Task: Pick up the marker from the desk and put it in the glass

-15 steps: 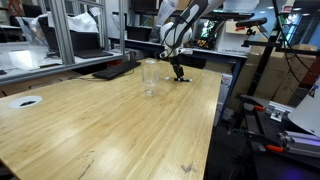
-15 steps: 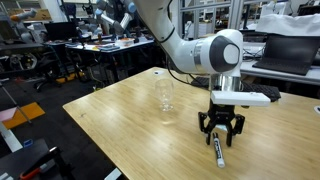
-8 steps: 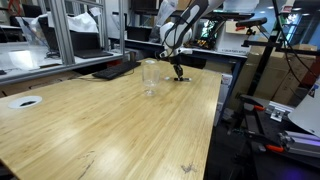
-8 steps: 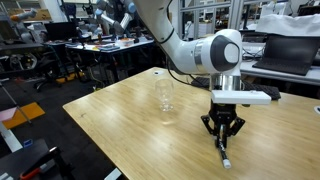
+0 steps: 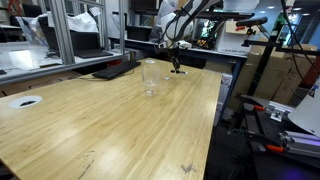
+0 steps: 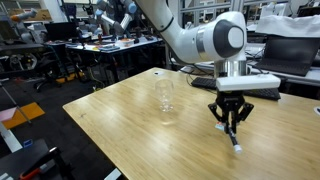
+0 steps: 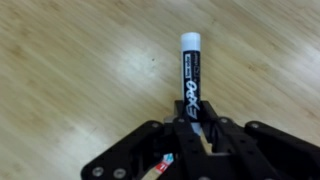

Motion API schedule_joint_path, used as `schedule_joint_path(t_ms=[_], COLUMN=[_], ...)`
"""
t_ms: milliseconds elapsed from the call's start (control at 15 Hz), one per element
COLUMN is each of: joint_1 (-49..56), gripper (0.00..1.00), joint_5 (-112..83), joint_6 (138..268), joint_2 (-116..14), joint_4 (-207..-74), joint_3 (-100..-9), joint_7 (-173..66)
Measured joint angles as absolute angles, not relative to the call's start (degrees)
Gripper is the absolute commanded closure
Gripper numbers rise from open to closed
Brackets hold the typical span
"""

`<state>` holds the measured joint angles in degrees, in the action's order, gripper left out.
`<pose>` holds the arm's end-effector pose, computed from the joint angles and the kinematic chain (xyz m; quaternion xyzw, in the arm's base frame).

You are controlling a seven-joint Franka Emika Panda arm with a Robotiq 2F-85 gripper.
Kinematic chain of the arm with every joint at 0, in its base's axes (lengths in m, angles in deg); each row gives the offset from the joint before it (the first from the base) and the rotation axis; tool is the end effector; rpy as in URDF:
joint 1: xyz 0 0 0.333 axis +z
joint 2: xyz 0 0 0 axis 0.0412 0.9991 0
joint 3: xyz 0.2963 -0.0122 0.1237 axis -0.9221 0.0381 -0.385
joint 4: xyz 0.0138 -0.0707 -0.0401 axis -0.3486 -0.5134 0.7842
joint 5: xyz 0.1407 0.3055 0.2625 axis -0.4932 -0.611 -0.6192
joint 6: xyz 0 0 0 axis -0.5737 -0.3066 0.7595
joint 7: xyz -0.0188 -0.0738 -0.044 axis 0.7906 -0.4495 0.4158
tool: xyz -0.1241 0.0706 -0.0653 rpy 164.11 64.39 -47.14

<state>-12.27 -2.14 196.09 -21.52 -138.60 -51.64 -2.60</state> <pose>0.6505 -0.2673 0.0890 0.9348 0.3175 -0.1397 0.0767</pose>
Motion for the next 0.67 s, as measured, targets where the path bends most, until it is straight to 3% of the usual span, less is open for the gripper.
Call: schedule_joint_path(t_ms=[333, 667], joint_1=[-15.16, -20.15], gripper=[0.95, 0.95], joint_5=[-5.82, -21.73], joint_6=[206.44, 217.69], joint_2=[-35.86, -45.03], joint_4=[-148.59, -162.11], joint_3=[-52.8, -58.9], joint_7=[0.03, 13.12])
